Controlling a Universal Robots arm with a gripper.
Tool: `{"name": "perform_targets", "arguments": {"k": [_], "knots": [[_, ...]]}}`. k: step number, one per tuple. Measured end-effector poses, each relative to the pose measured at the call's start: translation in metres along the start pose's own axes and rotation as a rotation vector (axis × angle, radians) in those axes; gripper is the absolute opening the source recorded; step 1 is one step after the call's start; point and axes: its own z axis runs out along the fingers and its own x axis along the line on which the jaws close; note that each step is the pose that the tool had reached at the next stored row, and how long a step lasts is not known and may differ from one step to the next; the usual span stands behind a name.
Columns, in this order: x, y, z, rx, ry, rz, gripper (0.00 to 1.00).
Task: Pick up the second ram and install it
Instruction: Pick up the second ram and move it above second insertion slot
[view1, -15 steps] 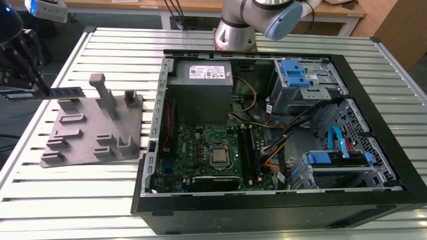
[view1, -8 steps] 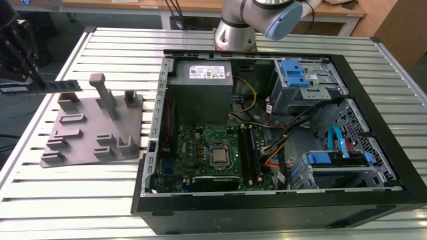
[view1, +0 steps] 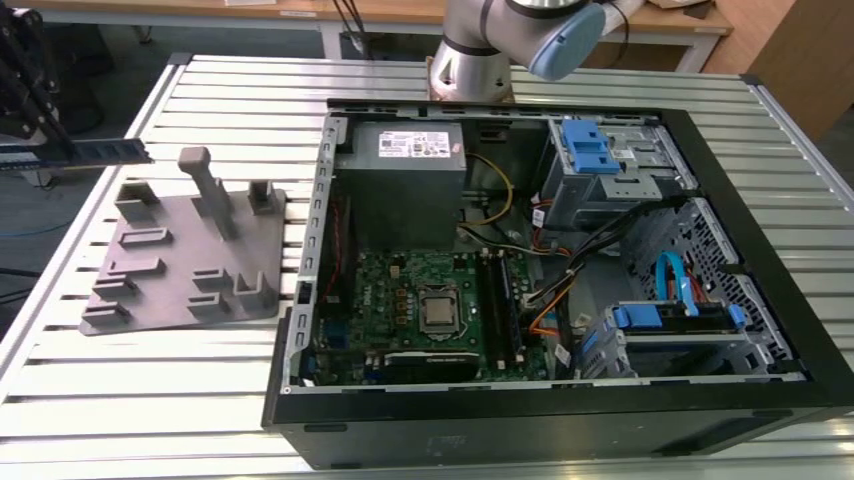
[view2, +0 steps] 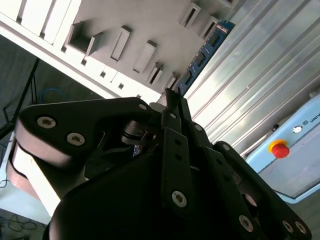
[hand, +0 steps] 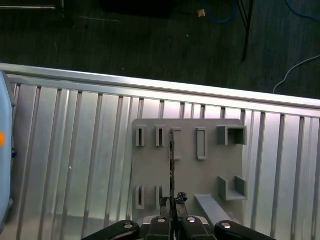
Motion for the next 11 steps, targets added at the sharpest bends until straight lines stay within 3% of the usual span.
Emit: {"name": "perform_targets", "arguments": {"k": [4, 11], "knots": [[-0.0003, 0.0003, -0.0115, 0.0002, -0.0030, 0.000, 0.14], [-0.0004, 0.0004, -0.0125, 0.0004, -0.0039, 0.000, 0.14]]}}
